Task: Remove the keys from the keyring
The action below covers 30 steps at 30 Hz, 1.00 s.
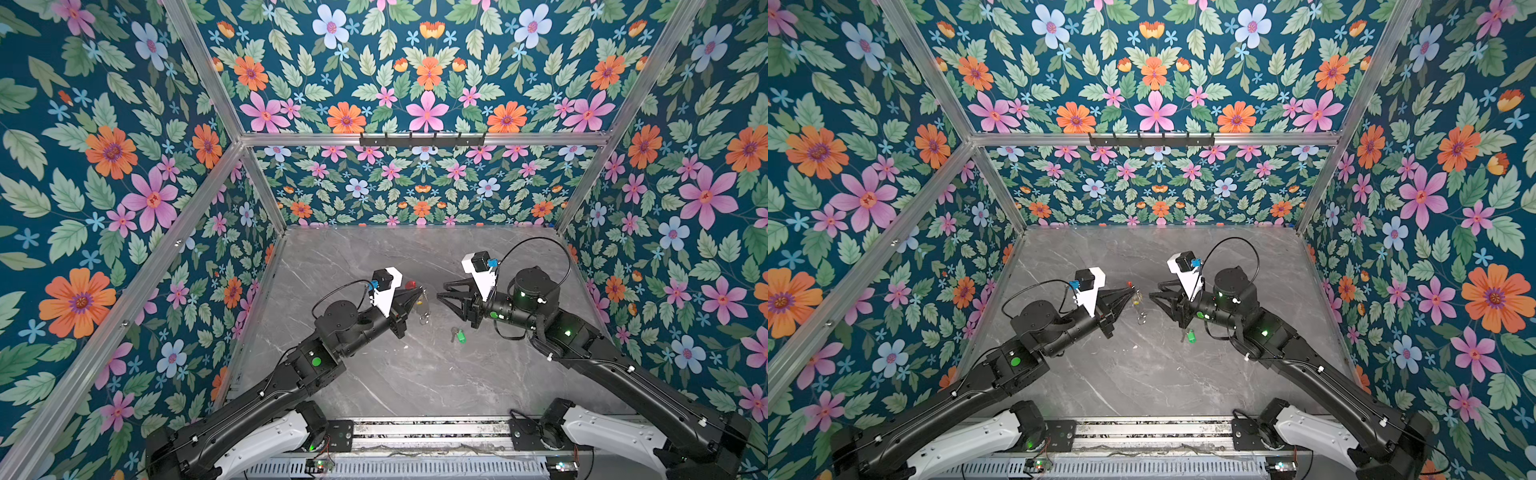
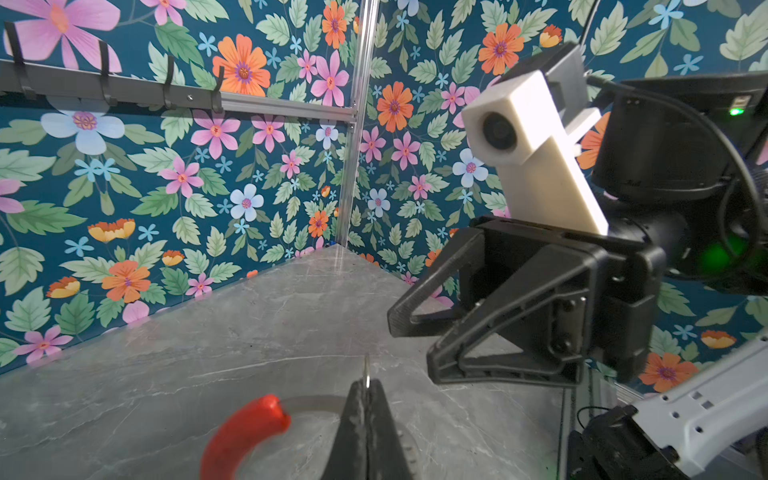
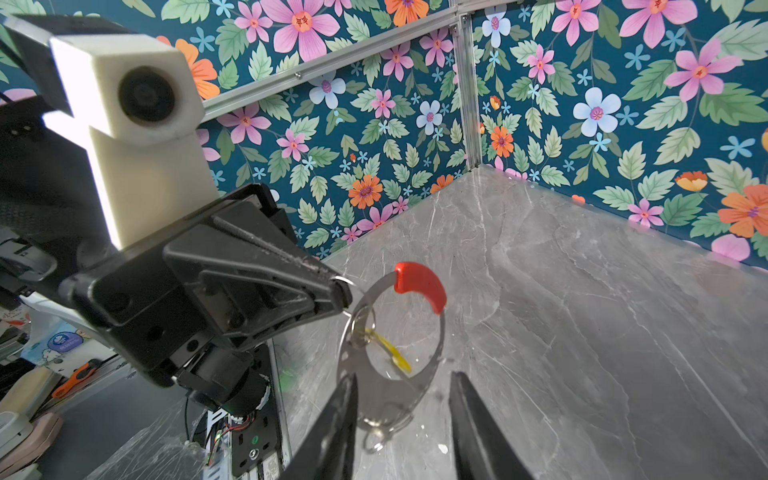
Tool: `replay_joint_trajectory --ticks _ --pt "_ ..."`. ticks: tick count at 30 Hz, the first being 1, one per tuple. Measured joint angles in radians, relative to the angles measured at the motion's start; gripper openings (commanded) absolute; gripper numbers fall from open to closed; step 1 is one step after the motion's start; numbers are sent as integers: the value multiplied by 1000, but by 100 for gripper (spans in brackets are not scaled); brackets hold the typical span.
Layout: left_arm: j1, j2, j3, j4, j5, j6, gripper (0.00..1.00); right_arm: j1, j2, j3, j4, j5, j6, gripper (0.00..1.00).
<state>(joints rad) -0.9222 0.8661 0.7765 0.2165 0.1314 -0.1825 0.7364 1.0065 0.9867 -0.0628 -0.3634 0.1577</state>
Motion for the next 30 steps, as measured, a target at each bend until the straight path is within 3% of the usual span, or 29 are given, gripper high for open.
replay_joint_trajectory --ticks 16,30 --pt "56 144 279 -323 204 -132 0 0 -66 -47 7 53 0 38" --pt "170 175 337 -380 412 -237 0 0 -87 -57 6 79 3 38"
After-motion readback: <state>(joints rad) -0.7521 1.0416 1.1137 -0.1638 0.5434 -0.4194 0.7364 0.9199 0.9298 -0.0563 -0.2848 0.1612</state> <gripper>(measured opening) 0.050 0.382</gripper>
